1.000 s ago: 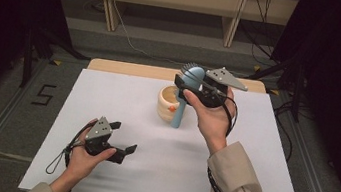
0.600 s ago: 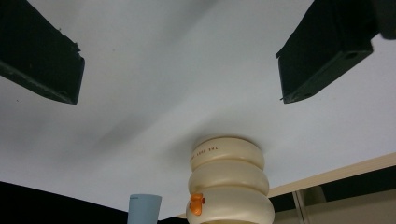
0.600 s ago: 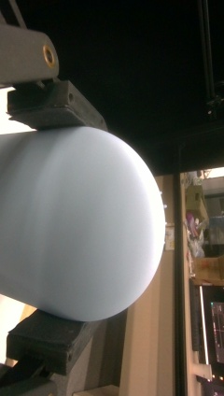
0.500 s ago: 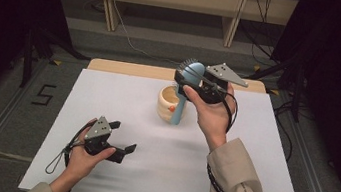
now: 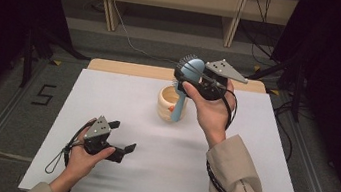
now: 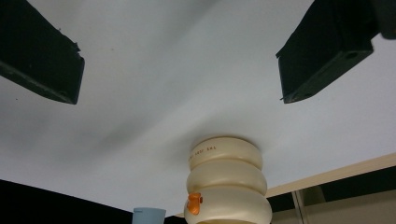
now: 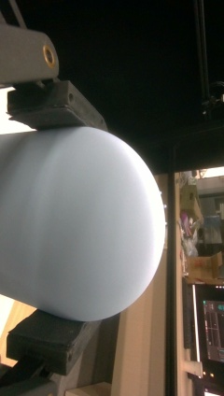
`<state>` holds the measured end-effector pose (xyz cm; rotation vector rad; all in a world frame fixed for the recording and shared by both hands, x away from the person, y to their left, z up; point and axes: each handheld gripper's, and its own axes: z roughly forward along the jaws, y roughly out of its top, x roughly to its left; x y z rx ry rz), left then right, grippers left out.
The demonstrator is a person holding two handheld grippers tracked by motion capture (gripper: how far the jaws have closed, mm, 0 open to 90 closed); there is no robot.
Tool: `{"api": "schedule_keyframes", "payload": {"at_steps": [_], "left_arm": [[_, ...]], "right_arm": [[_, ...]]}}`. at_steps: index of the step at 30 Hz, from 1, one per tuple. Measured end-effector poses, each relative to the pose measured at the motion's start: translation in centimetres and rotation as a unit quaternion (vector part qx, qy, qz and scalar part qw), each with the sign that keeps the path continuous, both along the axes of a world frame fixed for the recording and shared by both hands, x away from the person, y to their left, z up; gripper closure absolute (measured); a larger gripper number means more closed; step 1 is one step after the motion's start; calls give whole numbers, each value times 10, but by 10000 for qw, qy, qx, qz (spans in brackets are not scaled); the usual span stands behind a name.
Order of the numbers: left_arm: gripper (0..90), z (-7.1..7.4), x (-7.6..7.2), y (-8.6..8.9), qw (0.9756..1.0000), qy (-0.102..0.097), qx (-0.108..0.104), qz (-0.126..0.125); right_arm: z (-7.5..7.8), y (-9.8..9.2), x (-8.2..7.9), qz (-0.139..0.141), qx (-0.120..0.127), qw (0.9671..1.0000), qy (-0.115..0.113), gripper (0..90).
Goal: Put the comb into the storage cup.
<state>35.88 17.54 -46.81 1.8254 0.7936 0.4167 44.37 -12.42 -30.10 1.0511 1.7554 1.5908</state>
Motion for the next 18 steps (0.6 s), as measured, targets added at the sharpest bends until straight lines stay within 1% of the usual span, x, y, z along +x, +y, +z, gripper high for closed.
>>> {"api": "schedule_keyframes", "payload": {"at_steps": [11,15,18], "left_arm": [[0,0,0,1,10000,5,-1,12],[0,1,0,1,10000,-31,-23,36],[0,0,0,1,10000,5,-5,36]], "right_arm": [[2,3,4,29,-14,10000,-27,202],[2,5,6,43,-31,10000,-38,202],[3,6,6,51,-45,10000,-58,202]]}}
